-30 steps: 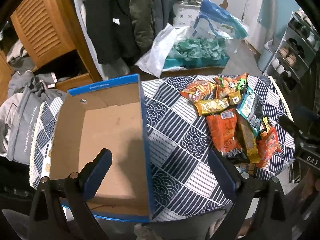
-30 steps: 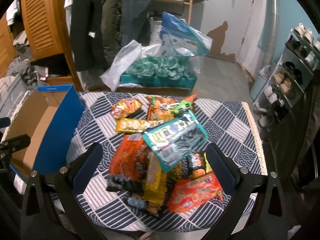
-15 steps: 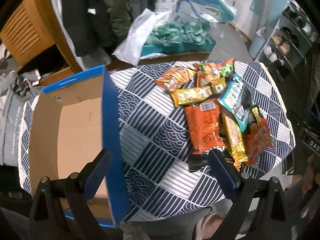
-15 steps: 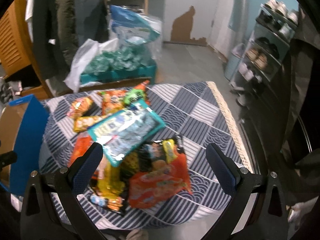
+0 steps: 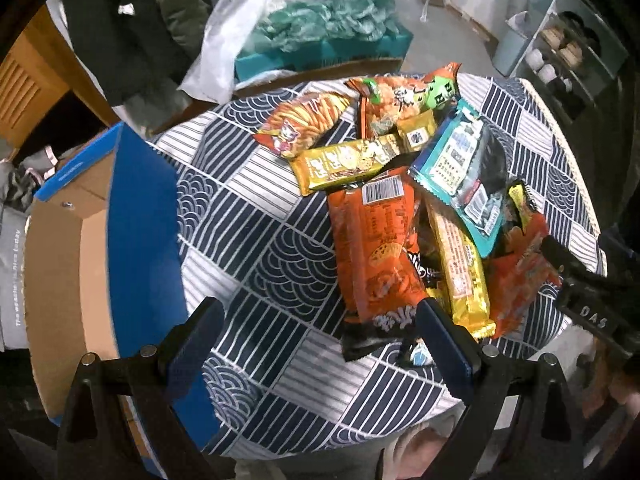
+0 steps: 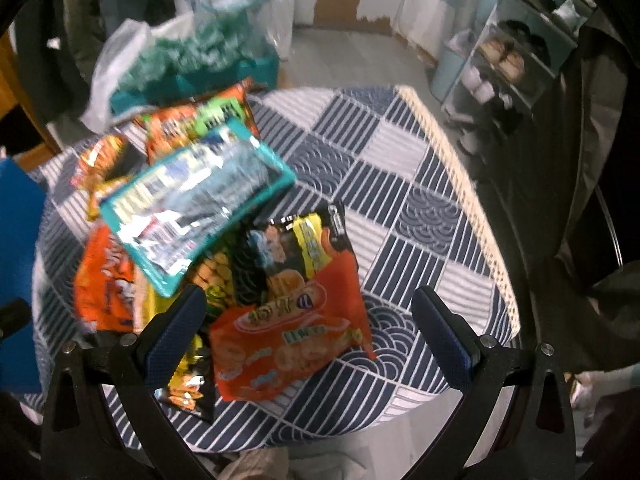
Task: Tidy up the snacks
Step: 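Reach both tools into the snack pile and close on orange bags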
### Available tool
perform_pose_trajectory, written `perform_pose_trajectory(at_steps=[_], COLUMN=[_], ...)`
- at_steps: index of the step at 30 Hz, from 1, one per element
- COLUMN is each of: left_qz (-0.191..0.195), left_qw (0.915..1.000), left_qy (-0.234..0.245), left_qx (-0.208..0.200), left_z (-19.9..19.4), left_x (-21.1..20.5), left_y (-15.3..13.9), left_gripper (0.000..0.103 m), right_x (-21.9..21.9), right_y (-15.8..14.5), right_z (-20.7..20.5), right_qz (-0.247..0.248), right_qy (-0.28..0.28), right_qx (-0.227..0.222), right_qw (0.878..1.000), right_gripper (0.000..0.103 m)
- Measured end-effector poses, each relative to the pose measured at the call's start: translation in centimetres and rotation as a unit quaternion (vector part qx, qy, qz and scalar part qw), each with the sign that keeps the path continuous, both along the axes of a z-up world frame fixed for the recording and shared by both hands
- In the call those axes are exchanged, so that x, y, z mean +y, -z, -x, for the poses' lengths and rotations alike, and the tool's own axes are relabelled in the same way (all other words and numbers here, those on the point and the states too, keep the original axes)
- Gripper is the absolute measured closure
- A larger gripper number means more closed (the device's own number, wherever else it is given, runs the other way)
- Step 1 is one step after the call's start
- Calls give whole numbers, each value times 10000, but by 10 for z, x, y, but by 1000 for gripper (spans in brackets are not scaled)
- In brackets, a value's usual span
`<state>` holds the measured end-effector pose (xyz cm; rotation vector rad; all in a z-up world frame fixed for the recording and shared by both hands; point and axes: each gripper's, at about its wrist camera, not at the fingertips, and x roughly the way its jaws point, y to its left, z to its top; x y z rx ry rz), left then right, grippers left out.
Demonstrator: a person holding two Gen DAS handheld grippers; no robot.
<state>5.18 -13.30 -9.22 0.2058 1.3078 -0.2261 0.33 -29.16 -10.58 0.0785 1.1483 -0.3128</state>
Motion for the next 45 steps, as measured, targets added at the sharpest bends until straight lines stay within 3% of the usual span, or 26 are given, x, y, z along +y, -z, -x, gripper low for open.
perform_pose_trajectory(at_steps=[13,23,32,36,39,41,45], left_qz=[195,65,-13,131,516,774,793], left_qw=[9971,9983,9972,9955,9931,9899,9910], left_qy=[-450,-312,-77,-42,-154,-207,-85], left_qx=[588,483,748,932,1043,1167,1074], left_z=[-27,-32,-37,-42,-44,-43,-40], left_x=[-9,-18,-32,-30,-21,-14,-7], left_y=[41,48,73,89,92,94,93], left_gripper=[5,5,5,5,19,39,42], right_x=[-2,-7,-19,-27,-26,-20,-3], right_y=[51,59,67,79,89,87,81], right_z=[-16,5,13,13,10,6,0], right_qz=[-68,-114,-625,-1247,-1565,-1403,-1147], right_qy=[334,455,823,1015,960,735,313], right_qx=[674,732,649,745,854,794,751], right_qw=[9971,9962,9925,9842,9793,9842,9901], right_gripper=[2,2,2,2,3,8,30])
